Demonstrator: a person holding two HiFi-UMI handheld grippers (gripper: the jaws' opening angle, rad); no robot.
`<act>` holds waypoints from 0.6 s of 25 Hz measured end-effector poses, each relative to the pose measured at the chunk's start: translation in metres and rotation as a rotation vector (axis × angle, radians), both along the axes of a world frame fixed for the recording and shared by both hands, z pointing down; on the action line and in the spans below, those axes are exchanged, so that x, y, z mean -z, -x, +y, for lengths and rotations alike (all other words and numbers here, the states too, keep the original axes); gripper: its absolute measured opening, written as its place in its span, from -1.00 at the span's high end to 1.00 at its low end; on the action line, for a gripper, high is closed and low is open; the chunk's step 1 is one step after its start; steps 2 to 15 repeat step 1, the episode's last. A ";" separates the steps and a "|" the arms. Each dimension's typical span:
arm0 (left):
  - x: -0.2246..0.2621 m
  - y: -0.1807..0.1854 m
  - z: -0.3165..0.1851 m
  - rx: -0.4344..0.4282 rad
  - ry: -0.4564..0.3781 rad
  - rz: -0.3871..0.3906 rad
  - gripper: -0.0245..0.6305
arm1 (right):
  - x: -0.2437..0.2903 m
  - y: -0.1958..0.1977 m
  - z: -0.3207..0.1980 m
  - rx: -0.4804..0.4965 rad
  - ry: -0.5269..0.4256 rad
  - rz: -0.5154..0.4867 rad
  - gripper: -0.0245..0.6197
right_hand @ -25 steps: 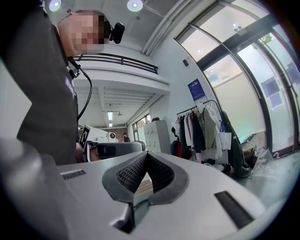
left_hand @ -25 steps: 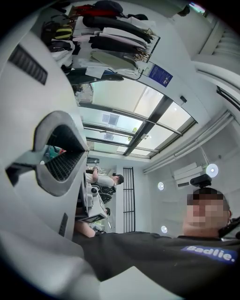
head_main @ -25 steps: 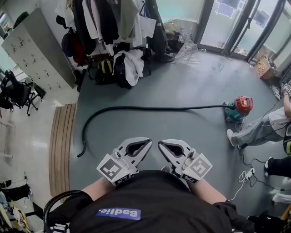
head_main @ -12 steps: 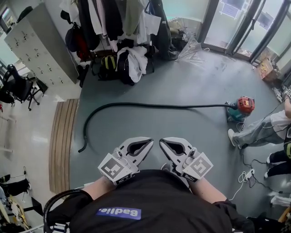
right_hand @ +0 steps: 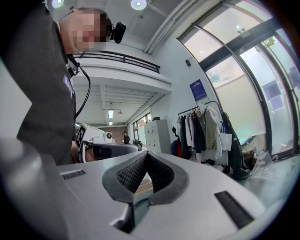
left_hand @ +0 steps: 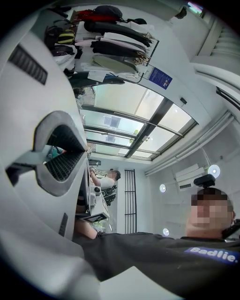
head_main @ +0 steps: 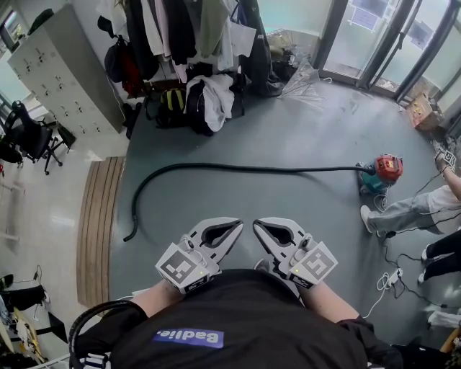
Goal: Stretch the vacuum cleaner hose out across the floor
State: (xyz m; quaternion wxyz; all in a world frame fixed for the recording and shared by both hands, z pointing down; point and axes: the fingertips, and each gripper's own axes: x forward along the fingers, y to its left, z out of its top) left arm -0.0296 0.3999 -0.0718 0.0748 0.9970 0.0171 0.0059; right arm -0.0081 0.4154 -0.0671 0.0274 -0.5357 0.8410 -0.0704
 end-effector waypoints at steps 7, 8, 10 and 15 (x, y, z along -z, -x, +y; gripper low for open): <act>-0.001 0.001 0.000 -0.003 -0.001 0.003 0.90 | -0.001 0.001 0.000 0.000 0.001 0.001 0.91; -0.001 0.001 0.000 -0.003 -0.001 0.003 0.90 | -0.001 0.001 0.000 0.000 0.001 0.001 0.91; -0.001 0.001 0.000 -0.003 -0.001 0.003 0.90 | -0.001 0.001 0.000 0.000 0.001 0.001 0.91; -0.001 0.001 0.000 -0.003 -0.001 0.003 0.90 | -0.001 0.001 0.000 0.000 0.001 0.001 0.91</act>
